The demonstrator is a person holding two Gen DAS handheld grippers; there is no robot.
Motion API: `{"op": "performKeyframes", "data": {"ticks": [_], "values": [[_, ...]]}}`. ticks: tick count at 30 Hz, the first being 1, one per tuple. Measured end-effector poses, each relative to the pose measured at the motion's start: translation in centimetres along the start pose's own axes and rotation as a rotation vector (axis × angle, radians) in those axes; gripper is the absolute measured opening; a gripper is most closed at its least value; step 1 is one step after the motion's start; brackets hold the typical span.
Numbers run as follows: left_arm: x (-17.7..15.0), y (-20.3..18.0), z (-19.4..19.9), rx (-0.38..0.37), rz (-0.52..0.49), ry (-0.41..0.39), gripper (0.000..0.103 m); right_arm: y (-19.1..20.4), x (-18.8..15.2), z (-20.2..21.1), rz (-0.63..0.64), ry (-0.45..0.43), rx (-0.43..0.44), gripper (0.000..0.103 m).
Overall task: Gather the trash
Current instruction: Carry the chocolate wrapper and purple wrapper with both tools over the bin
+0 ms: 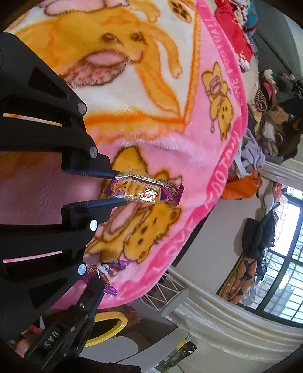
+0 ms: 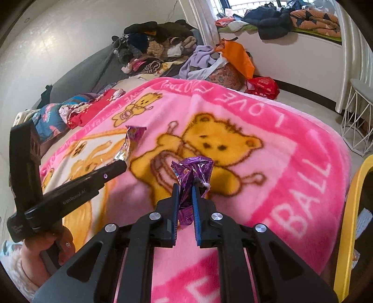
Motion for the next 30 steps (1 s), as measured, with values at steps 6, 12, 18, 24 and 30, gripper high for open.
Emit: {"op": "performKeyframes", "data": {"ticks": [6, 12, 18, 24, 30], "values": [[-0.1, -1.1, 1.4, -0.02, -0.022, -0.016, 0.012, 0.6, -0.3, 1.9, 0.021, -0.023, 0.01, 0.011], [0.0, -2.4, 2.5, -0.044, -0.044, -0.035, 0.012, 0.5, -0.4, 4.0, 0.032, -0.055, -0.003, 0.011], [0.0, -4.1, 3.2, -0.069, -0.066, -0.047, 0.012, -0.3, -0.7, 5.8, 0.028, -0.081, -0.023, 0.011], [-0.1, -6.0, 3.7, -0.092, -0.1, -0.054, 0.012, -1.3, -0.9, 7.5, 0.015, -0.108, -0.038, 0.011], [-0.2, -7.7, 4.0, -0.114, -0.129, -0.057, 0.012, -2.6, -1.0, 9.0, -0.008, -0.132, -0.053, 0.011]]}}
Point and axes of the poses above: each gripper's, at about its wrist camera, not at the fingertips, and z roughly against the way its jaws point, y to its left, x to its top, the point moved 4 cm from there along -z, roughly the way its jaws point, and after that the axes turned 6 degrees about y, right-handed, at the moved point
